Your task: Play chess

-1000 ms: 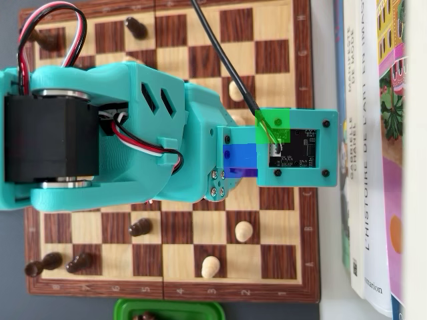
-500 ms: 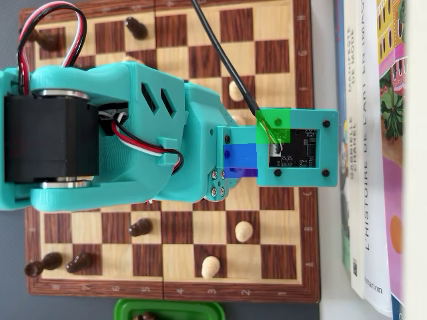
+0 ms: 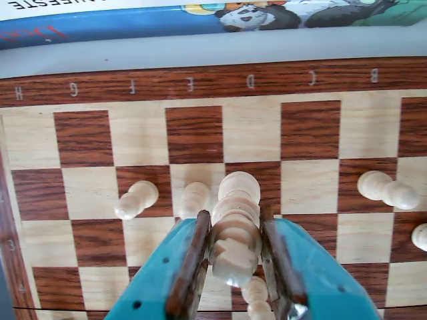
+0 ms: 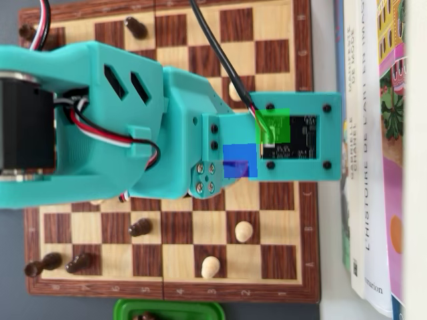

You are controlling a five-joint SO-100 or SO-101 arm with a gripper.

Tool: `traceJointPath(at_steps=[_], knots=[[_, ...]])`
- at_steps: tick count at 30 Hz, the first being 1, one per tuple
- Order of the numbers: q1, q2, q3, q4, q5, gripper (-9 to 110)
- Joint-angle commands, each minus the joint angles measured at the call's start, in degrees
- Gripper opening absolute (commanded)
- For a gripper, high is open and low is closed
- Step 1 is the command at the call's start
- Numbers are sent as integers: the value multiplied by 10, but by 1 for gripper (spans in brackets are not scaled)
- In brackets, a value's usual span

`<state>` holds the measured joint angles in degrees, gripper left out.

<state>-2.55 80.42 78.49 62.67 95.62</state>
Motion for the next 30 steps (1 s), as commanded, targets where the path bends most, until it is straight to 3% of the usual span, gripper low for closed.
traceJointPath(at_steps=[1,30], knots=[[-17,36,-31,-6,15,10],[-27,-45,-108,-34,27,10]])
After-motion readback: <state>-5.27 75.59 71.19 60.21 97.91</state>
